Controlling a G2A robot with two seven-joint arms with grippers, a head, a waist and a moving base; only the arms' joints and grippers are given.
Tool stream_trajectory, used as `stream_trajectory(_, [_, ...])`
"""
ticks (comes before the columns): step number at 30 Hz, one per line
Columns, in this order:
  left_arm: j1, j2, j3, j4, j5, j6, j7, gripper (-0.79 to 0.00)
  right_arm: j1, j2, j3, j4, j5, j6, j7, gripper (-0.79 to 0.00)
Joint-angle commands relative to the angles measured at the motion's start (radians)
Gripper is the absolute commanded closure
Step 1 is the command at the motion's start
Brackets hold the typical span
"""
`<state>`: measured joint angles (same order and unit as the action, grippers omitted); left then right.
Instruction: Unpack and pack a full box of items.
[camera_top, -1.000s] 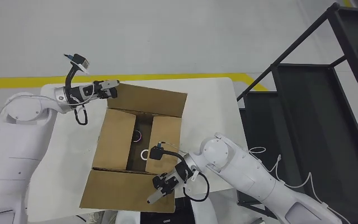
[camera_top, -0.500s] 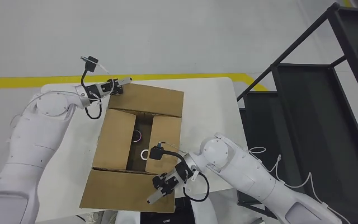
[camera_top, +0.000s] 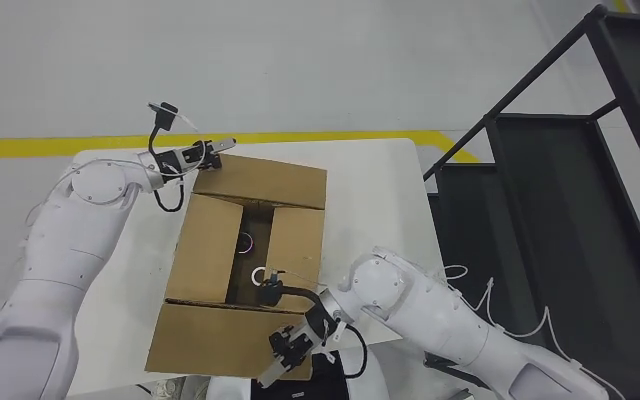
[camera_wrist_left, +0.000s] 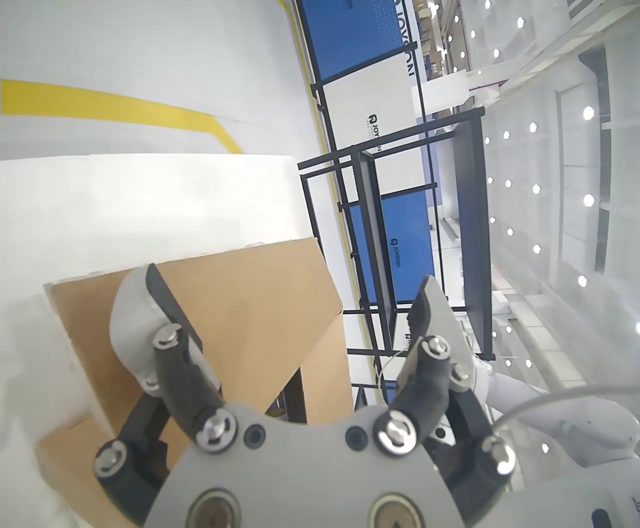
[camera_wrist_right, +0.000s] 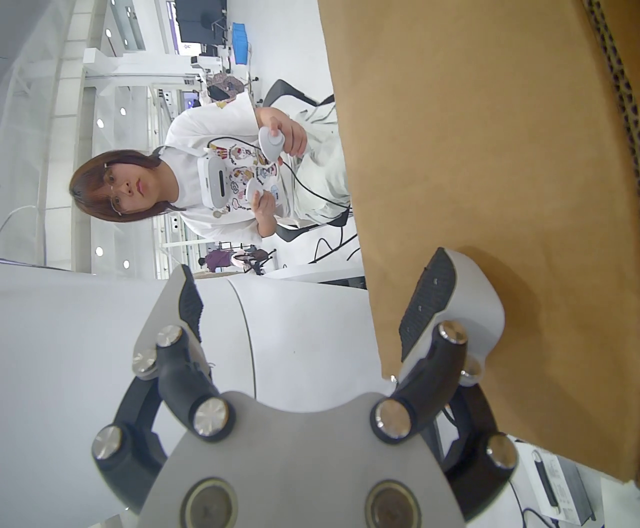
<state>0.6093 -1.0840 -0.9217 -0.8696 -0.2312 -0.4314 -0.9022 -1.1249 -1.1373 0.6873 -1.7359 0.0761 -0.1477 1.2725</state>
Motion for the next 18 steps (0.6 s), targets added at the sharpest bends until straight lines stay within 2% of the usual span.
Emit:
stream_trajectory(1, [-0.002, -0.002, -0.002, 0.008, 0.001, -0.003, -0.001, -0.785, 0.007, -0.004, -0.014, 0.018, -0.007, 0.011, -0.006, -0.785])
stream_trajectory(9, [-0.006, -0.003, -0.016, 0.027, 0.020, -0.006, 0.007, -0.785, 0.030, -0.010, -0.047, 0.057, -0.101, 0.102, -0.054, -0.785])
stream_trajectory(18, [0.004, 0.002, -0.042, 0.032, 0.030, -0.007, 0.004, -0.785, 0.002, 0.010, -0.013, -0.013, -0.189, 0.148, -0.108, -0.785])
